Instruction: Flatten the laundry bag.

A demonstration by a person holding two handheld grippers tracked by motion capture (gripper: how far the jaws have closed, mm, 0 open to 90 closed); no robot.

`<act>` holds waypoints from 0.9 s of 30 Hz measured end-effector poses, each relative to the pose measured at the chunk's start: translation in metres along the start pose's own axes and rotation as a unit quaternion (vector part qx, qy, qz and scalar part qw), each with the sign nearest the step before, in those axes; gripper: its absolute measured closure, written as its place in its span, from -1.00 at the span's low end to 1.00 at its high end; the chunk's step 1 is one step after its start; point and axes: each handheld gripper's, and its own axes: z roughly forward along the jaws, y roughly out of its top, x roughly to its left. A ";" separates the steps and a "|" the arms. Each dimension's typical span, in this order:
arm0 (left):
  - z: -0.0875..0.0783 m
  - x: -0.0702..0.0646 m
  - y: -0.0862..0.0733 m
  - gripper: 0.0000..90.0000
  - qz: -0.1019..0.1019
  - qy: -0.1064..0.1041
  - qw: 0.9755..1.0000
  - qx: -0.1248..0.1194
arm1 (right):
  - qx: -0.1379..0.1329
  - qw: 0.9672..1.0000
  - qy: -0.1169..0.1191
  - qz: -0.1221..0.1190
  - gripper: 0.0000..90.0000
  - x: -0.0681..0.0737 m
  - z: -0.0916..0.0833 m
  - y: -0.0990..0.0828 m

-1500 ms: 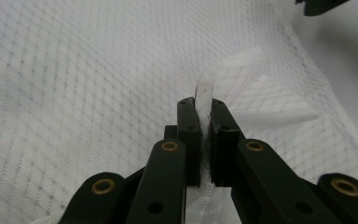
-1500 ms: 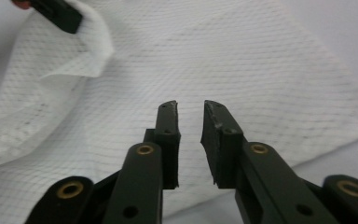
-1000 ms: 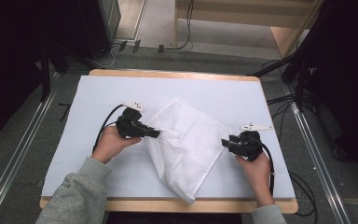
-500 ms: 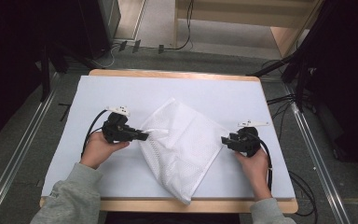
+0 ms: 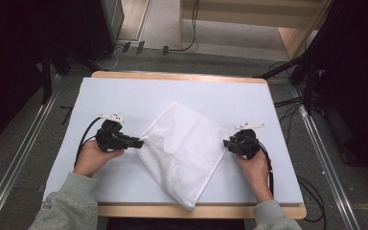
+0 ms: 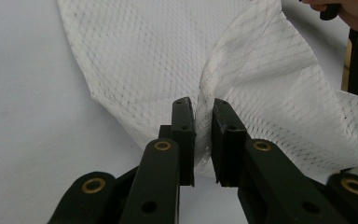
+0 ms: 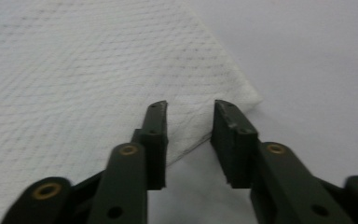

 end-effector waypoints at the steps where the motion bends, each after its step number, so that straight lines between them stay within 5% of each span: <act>1: -0.001 0.000 0.000 0.82 0.001 0.002 1.000 -0.001 | 0.000 1.000 -0.007 0.000 0.63 0.000 0.000 0.000; 4: -0.002 0.000 -0.001 0.82 0.002 0.002 1.000 -0.003 | 0.005 1.000 0.002 0.010 0.97 -0.001 0.001 0.003; 6: -0.004 0.000 -0.002 0.83 0.003 0.006 1.000 -0.008 | 0.009 1.000 0.017 0.019 1.00 -0.002 0.003 0.005; 17: -0.006 0.001 -0.005 0.87 0.000 0.016 1.000 -0.021 | 0.010 0.999 0.020 0.027 1.00 -0.015 0.015 0.025; 27: -0.008 0.002 -0.006 0.86 0.003 0.024 0.999 -0.032 | -0.013 0.999 0.013 0.039 1.00 -0.047 0.026 0.050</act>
